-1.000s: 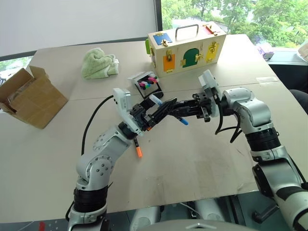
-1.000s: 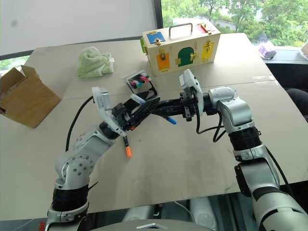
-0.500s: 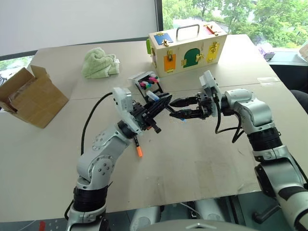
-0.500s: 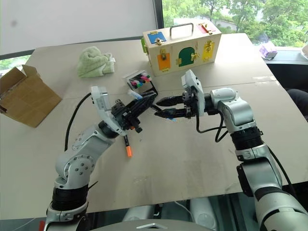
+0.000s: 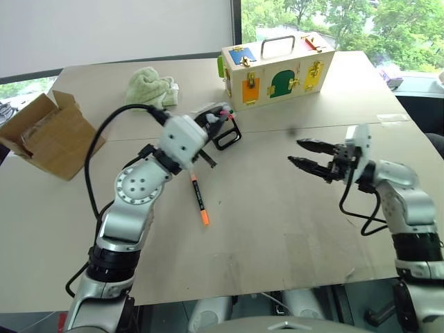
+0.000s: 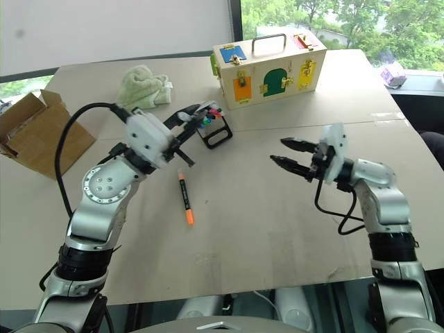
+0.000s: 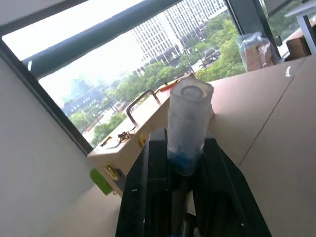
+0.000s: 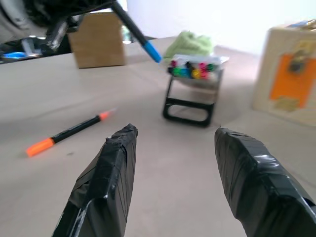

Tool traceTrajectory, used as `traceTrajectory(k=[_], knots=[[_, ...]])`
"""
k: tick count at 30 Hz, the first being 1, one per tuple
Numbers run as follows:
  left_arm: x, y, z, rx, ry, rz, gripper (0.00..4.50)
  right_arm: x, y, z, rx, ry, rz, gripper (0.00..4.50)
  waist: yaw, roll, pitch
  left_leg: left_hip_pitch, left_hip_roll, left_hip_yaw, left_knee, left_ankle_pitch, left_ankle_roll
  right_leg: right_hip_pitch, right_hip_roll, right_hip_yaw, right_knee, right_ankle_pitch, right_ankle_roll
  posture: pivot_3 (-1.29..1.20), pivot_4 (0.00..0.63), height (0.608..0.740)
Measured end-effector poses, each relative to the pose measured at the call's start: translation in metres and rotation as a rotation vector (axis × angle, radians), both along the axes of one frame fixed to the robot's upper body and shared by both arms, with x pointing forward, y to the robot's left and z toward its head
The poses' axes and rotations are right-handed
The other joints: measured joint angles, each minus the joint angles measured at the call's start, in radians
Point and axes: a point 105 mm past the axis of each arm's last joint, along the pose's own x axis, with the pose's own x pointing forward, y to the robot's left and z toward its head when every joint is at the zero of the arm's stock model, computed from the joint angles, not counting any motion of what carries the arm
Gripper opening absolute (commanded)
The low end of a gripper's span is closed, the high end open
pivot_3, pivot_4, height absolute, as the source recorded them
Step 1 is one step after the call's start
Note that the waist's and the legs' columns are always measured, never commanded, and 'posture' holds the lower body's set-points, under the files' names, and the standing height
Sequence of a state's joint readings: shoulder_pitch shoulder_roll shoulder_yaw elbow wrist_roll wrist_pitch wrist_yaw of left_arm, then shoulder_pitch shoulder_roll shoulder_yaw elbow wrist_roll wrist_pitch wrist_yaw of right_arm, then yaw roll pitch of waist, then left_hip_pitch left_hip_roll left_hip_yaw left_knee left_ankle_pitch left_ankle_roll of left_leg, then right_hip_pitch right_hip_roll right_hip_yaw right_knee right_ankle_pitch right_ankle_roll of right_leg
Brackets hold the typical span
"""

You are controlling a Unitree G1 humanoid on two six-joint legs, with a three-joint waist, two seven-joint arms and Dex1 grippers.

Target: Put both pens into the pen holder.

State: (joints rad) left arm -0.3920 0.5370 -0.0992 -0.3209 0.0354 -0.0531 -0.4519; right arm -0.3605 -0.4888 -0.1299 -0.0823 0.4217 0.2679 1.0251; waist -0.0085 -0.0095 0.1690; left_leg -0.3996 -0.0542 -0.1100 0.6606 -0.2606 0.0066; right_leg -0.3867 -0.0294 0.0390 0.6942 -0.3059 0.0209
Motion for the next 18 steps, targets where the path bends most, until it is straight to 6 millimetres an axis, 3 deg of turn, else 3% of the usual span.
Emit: traceTrajectory(k=[5,10,18], knots=[[0.006,-0.008,-0.001,0.127,-0.119,0.061,0.03,-0.01,-0.018,0.004,-0.035,-0.05,-0.135,2.66,-0.005,0.0,0.0,0.001,0.0,0.001,-0.001,0.0,0.0,0.0,0.0,0.001,0.001,0.0,0.0,0.0,0.15,0.74],[0.021,-0.003,-0.02,0.146,-0.082,0.116,0.03,-0.032,-0.013,0.003,-0.047,-0.012,-0.112,2.66,-0.006,0.0,0.0,0.001,0.001,0.001,-0.001,0.0,0.001,0.0,0.001,0.001,0.001,0.0,0.0,0.0,0.15,0.74],[0.037,0.001,-0.019,0.128,-0.117,0.135,0.03,-0.034,-0.012,0.007,-0.039,-0.019,-0.135,2.66,-0.003,0.0,0.0,0.001,0.0,0.001,0.0,0.0,0.0,0.0,0.0,0.0,0.001,0.0,0.0,0.0,0.15,0.74]])
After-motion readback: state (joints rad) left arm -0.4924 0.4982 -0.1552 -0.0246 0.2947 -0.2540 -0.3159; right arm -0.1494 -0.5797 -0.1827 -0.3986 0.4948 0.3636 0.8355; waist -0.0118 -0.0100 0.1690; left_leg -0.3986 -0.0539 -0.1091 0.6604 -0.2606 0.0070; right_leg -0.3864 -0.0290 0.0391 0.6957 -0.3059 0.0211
